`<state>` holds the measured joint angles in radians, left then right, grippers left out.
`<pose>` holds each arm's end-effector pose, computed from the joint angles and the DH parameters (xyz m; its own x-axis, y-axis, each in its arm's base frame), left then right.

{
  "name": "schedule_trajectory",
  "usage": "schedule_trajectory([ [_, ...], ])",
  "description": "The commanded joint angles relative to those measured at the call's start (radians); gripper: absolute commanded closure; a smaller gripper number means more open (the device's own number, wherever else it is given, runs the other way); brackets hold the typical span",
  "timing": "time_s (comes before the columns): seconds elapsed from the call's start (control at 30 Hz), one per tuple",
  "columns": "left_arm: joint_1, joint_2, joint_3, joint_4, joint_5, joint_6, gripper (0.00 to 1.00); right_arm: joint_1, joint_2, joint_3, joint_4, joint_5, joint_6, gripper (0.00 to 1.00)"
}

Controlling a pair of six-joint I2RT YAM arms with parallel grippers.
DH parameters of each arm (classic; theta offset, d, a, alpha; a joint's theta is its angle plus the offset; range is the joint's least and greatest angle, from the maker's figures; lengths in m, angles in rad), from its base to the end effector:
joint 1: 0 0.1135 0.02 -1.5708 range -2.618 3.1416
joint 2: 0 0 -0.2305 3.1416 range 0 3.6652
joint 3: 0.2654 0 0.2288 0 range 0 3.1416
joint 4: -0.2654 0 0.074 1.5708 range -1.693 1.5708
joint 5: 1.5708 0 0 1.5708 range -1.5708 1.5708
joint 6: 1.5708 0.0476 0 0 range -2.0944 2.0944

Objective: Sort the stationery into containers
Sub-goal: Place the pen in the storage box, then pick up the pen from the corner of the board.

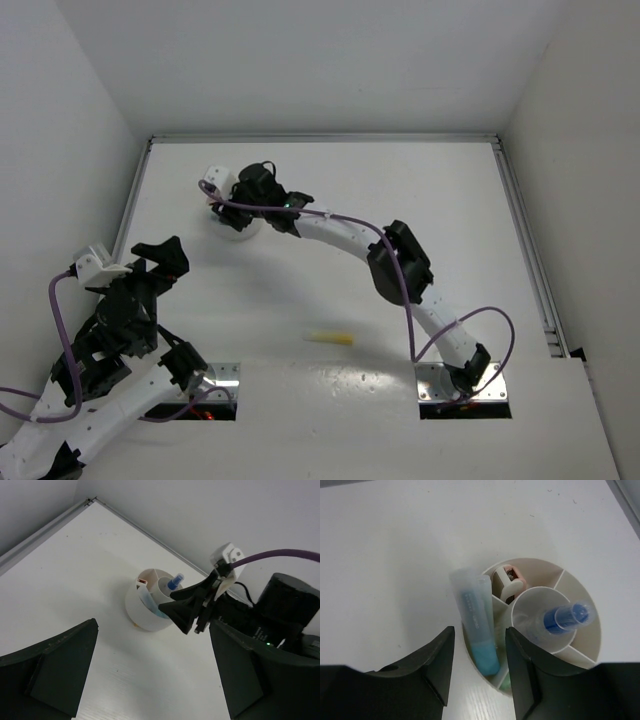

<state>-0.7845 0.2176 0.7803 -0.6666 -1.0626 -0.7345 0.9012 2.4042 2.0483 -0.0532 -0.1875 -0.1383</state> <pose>0.0622 -0.0033 0.3217 0.1273 -0.5878 -0.7989 -0.2505 0.7603 -0.5994 0.3216 0.4205 0.1998 -0.1237 -0.3745 -0.9189 -0.9021 0.4282 -0.0530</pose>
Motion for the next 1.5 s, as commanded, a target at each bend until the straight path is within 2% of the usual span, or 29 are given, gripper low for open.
schedule_trajectory([
  [0.0,0.007,-0.007,0.000,-0.001,-0.004,0.001,0.00,-0.004,-0.151,0.061,-0.078,-0.039,-0.059,0.54],
  [0.07,0.007,0.003,-0.010,0.012,-0.004,0.001,0.22,-0.013,-0.213,0.033,-0.212,-0.119,-0.131,0.56],
  [0.1,0.007,0.023,-0.019,0.021,-0.014,0.001,0.52,-0.013,-0.244,0.007,-0.243,-0.128,-0.176,0.63],
  [0.13,0.007,0.034,-0.019,0.021,-0.014,-0.012,0.67,-0.013,-0.281,-0.085,-0.291,-0.129,-0.207,0.82],
  [0.17,0.007,0.048,-0.019,0.021,-0.025,-0.041,0.78,-0.013,-0.363,-0.141,-0.318,-0.129,-0.237,0.95],
  [0.2,0.007,0.087,-0.029,0.021,-0.016,-0.042,0.94,-0.013,-0.402,-0.246,-0.383,-0.101,-0.300,1.00],
  [0.23,0.007,0.113,-0.029,0.021,-0.007,-0.042,0.96,-0.013,-0.436,-0.298,-0.425,-0.101,-0.338,1.00],
  [0.3,0.007,0.173,-0.018,0.021,0.013,-0.033,0.94,-0.001,-0.511,-0.396,-0.496,-0.072,-0.392,1.00],
  [0.33,0.007,0.207,-0.018,0.021,0.024,-0.032,0.73,-0.001,-0.528,-0.486,-0.523,-0.072,-0.403,0.97],
  [0.4,0.007,0.305,0.007,0.030,0.024,-0.020,0.42,-0.001,-0.537,-0.596,-0.617,-0.105,-0.415,0.75],
  [0.43,0.007,0.331,0.007,0.030,0.036,-0.020,0.30,0.008,-0.550,-0.626,-0.638,-0.119,-0.425,0.66],
  [0.47,0.036,0.353,0.007,0.047,0.062,-0.007,0.15,0.008,-0.550,-0.652,-0.675,-0.134,-0.435,0.56],
  [0.5,0.053,0.383,0.007,0.079,0.087,0.026,0.10,0.008,-0.562,-0.696,-0.688,-0.173,-0.435,0.50],
  [0.57,0.127,0.393,0.007,0.119,0.195,0.062,0.07,0.018,-0.571,-0.732,-0.698,-0.208,-0.435,0.43],
  [0.8,0.281,0.427,-0.015,0.208,0.381,0.133,0.06,0.087,-0.571,-0.818,-0.688,-0.227,-0.425,0.40],
  [1.0,0.292,0.417,-0.024,0.217,0.401,0.144,0.06,0.140,-0.545,-0.818,-0.643,-0.217,-0.371,0.35],
  [1.17,0.292,0.407,-0.024,0.217,0.401,0.153,0.06,0.173,-0.485,-0.798,-0.603,-0.121,-0.282,0.35],
  [1.27,0.292,0.407,-0.024,0.217,0.401,0.153,0.06,0.192,-0.475,-0.798,-0.571,-0.075,-0.230,0.41],
  [1.47,0.292,0.388,-0.024,0.217,0.401,0.153,0.06,0.242,-0.432,-0.827,-0.501,0.086,-0.110,0.45],
])
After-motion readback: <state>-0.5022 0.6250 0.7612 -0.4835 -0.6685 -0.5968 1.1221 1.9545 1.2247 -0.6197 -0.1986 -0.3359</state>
